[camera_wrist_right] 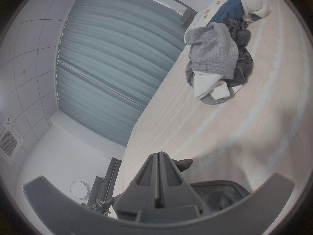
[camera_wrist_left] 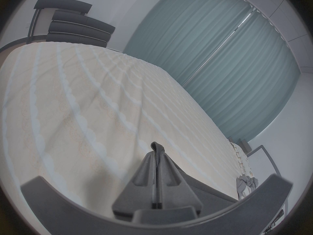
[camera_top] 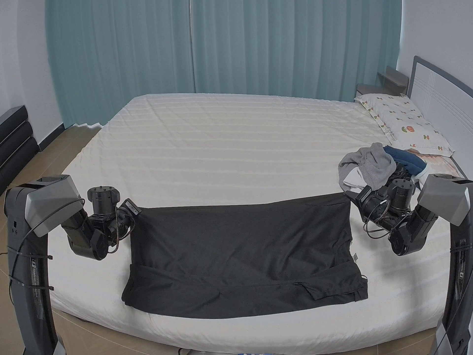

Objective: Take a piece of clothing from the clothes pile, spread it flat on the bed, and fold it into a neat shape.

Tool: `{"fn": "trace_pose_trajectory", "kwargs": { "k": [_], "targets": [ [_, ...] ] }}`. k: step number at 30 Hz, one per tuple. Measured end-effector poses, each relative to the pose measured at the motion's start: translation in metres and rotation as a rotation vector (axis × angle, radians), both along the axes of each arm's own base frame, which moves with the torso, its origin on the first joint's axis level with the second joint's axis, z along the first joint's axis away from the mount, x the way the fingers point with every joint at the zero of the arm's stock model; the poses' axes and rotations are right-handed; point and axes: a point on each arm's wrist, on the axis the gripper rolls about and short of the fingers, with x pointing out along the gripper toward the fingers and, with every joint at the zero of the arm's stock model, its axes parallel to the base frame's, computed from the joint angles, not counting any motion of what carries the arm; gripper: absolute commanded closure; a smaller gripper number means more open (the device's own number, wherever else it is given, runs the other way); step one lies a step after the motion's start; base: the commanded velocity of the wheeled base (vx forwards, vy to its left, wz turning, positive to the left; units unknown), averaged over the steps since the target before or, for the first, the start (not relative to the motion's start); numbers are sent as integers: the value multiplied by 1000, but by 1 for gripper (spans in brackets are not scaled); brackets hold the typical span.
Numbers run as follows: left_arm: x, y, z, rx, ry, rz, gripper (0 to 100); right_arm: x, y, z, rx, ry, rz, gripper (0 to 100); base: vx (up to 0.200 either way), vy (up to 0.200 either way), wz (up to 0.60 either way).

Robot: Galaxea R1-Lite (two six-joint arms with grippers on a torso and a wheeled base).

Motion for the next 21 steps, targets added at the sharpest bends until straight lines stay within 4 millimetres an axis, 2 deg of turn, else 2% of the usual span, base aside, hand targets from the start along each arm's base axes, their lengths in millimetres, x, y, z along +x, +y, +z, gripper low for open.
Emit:
{"fn": "trace_pose_trajectory", "kwargs": {
  "k": [7, 12, 21],
  "targets": [
    [-6, 0, -4, 15, 25, -13, 100, -10, -1, -8, -4, 41, 37, 100, 0, 0, 0],
    [-18, -1, -8, 82, 61, -65, 100, -31, -6, -12, -16, 95, 117, 100, 0, 0, 0],
    [-46, -1, -11, 288, 98, -175, 100, -65, -17, -8, -114, 111, 229, 100, 0, 0, 0]
  ]
}}
